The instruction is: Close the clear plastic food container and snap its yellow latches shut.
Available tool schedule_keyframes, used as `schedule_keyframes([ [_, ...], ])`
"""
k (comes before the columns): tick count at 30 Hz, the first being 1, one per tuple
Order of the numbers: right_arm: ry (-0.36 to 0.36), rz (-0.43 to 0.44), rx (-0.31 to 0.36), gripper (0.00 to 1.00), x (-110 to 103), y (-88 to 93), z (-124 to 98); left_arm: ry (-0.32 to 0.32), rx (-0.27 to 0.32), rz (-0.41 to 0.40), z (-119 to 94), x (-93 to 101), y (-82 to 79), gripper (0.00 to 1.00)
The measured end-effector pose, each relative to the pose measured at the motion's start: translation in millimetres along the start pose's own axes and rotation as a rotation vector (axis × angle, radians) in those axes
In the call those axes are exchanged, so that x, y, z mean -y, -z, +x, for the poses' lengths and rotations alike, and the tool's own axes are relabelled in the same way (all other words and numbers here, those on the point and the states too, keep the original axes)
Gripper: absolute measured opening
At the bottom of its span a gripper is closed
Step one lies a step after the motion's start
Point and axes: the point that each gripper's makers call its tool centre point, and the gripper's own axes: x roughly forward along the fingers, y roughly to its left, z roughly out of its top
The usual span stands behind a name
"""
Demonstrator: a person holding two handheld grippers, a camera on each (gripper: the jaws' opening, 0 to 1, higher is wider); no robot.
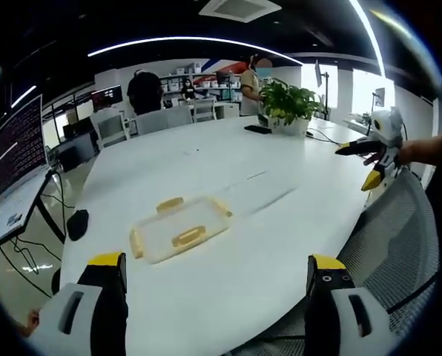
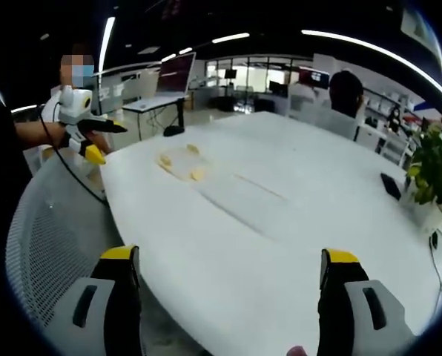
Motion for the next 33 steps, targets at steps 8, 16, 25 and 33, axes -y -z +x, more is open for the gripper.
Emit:
schedule_keyframes([
  [8, 0.013, 0.003, 0.005, 0.99, 1.4, -1.1, -2.1, -0.002, 0.010, -0.008, 1.2, -1.0, -1.3, 0.99],
  [16, 0.011, -0.001, 0.005, 0.99, 1.5, -2.0, -2.3, -0.001, 0.003, -0.007, 0.7, 0.0, 1.9, 0.99],
  [25, 0.010, -0.005, 0.002, 0.99, 2.9, -1.3, -3.1, 0.000, 0.001, -0.004, 2.1, 0.7, 2.3, 0.99],
  [33, 0.005, -0.010, -0.002, 0.99, 3.2, -1.0, -2.8, 0.007, -0.005, 0.006, 4.7, -0.2, 4.3, 0.99],
])
